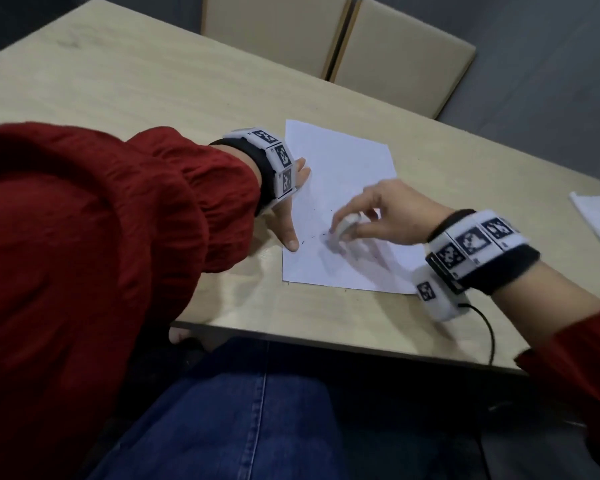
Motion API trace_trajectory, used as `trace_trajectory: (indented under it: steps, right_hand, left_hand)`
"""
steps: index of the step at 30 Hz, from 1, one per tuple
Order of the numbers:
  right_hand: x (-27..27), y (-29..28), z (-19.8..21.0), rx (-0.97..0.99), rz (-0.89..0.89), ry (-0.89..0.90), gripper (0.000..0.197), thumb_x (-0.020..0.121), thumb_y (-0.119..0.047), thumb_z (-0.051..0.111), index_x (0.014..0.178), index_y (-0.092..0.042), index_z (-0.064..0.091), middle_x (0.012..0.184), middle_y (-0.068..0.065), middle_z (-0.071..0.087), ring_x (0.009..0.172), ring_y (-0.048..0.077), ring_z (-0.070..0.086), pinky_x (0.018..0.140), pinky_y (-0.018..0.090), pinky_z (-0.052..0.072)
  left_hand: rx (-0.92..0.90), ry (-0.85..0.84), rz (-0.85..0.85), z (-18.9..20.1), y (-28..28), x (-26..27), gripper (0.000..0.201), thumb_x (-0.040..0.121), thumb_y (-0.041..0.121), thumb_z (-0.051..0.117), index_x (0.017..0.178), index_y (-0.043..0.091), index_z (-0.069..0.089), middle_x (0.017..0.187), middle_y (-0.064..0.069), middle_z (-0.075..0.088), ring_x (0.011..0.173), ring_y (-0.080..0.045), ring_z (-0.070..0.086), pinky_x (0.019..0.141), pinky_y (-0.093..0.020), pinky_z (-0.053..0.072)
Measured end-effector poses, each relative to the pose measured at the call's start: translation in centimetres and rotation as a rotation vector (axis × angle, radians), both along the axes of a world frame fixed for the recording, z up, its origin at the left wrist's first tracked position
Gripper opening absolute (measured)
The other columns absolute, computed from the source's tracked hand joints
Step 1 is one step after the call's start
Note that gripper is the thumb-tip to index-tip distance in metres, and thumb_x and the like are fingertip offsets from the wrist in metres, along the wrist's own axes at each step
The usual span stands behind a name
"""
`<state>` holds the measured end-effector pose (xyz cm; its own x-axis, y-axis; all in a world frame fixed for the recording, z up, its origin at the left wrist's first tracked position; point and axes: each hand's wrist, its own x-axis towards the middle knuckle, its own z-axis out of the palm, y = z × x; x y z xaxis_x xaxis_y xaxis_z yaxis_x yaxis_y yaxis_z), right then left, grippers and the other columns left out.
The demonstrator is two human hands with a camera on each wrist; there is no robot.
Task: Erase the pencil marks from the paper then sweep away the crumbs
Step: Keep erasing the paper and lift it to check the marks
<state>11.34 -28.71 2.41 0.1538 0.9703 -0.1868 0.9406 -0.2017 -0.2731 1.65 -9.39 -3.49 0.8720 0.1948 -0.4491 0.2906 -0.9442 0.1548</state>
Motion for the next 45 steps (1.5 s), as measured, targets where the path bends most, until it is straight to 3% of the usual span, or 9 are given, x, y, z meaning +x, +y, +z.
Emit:
trace_trajectory:
  steps: [2,5,9,16,28,33,36,40,45]
  right_hand:
    - [1.0,3.0,-0.4,0.144,-0.059,-0.002,0.033,0.067,-0.06,0.063,0.091,-0.039,0.073,0.072,0.005,0.068,0.063,0.021,0.052,0.075,0.031,0.047]
    - [2.1,5.8,-1.4,0.163,-0.175,-0.083,0.016,0.073,-0.044,0.072,0.088,-0.038,0.073,0.07,-0.012,0.066,0.07,0.014,0.056,0.085,0.036,0.048]
    - [2.0,4.7,-2.2,0.156,-0.205,-0.052,0.006,0.077,-0.028,0.071,0.082,-0.031,0.072,0.063,-0.014,0.063,0.063,0.011,0.053,0.069,0.025,0.043]
    - [0.4,-4.3,-1.0,-0.026,-0.071,-0.107,0.008,0.082,-0.034,0.07,0.089,-0.036,0.072,0.064,-0.021,0.06,0.059,0.006,0.045,0.065,0.02,0.031]
    - [4.1,7.1,-1.2,0.133,-0.304,-0.136,0.008,0.077,-0.024,0.067,0.083,-0.028,0.071,0.065,-0.023,0.055,0.081,0.013,0.055,0.084,0.03,0.043]
    - [3.4,3.6,-0.4,0.021,-0.165,-0.253,0.012,0.081,-0.03,0.068,0.09,-0.036,0.073,0.059,-0.021,0.049,0.078,0.015,0.051,0.084,0.029,0.028]
    - [2.8,0.1,0.5,-0.099,-0.12,-0.231,0.015,0.08,-0.031,0.071,0.093,-0.038,0.073,0.062,-0.019,0.051,0.073,0.014,0.052,0.079,0.028,0.037]
    - [2.7,-3.2,0.5,-0.181,-0.238,-0.003,0.009,0.08,-0.024,0.072,0.089,-0.025,0.073,0.078,-0.004,0.069,0.077,0.017,0.06,0.072,0.027,0.048]
    - [3.5,-5.7,-1.1,0.145,-0.671,0.04,0.007,0.082,-0.017,0.066,0.083,-0.019,0.072,0.076,-0.006,0.065,0.075,0.014,0.057,0.058,0.02,0.041]
  left_hand:
    - [0.059,0.034,-0.004,0.6,0.0,-0.1,0.172,0.017,0.093,0.058,0.152,0.019,-0.019,0.16,0.001,-0.022,0.148,-0.023,-0.016,0.12,-0.05,-0.003]
    - [0.134,0.068,-0.016,1.5,0.2,0.0,0.162,0.029,0.091,0.058,0.152,0.02,-0.018,0.16,0.0,-0.021,0.148,-0.022,-0.015,0.119,-0.047,-0.004]
    - [0.146,0.059,-0.005,2.0,-0.7,-0.4,0.147,0.054,0.073,0.075,0.152,0.013,-0.016,0.161,-0.005,-0.017,0.15,-0.024,-0.008,0.121,-0.045,0.002]
    - [0.146,0.065,0.013,1.9,-0.9,-0.4,0.159,0.035,0.079,0.078,0.154,0.01,-0.003,0.162,-0.007,-0.004,0.149,-0.023,0.006,0.119,-0.047,0.016]
    - [0.113,0.056,0.024,2.9,-1.8,-0.9,0.142,0.061,0.058,0.082,0.152,0.012,-0.015,0.161,-0.004,-0.018,0.149,-0.019,-0.009,0.121,-0.043,0.003]
    - [0.107,0.069,0.017,2.8,-1.5,-0.8,0.145,0.057,0.059,0.083,0.153,0.011,-0.014,0.162,-0.003,-0.016,0.15,-0.018,-0.007,0.121,-0.042,0.005]
    - [0.118,0.058,0.005,3.0,-1.5,-0.9,0.143,0.057,0.059,0.084,0.154,0.01,-0.01,0.162,-0.004,-0.007,0.149,-0.019,0.001,0.12,-0.043,0.013]
    - [0.11,0.053,0.007,3.3,-1.8,-1.0,0.143,0.056,0.06,0.085,0.154,0.009,-0.006,0.162,-0.006,-0.002,0.149,-0.02,0.004,0.12,-0.043,0.015]
    - [0.111,0.013,0.014,3.6,-2.2,-1.3,0.13,0.059,0.056,0.086,0.151,0.003,0.012,0.157,-0.011,0.012,0.145,-0.022,0.015,0.116,-0.038,0.022]
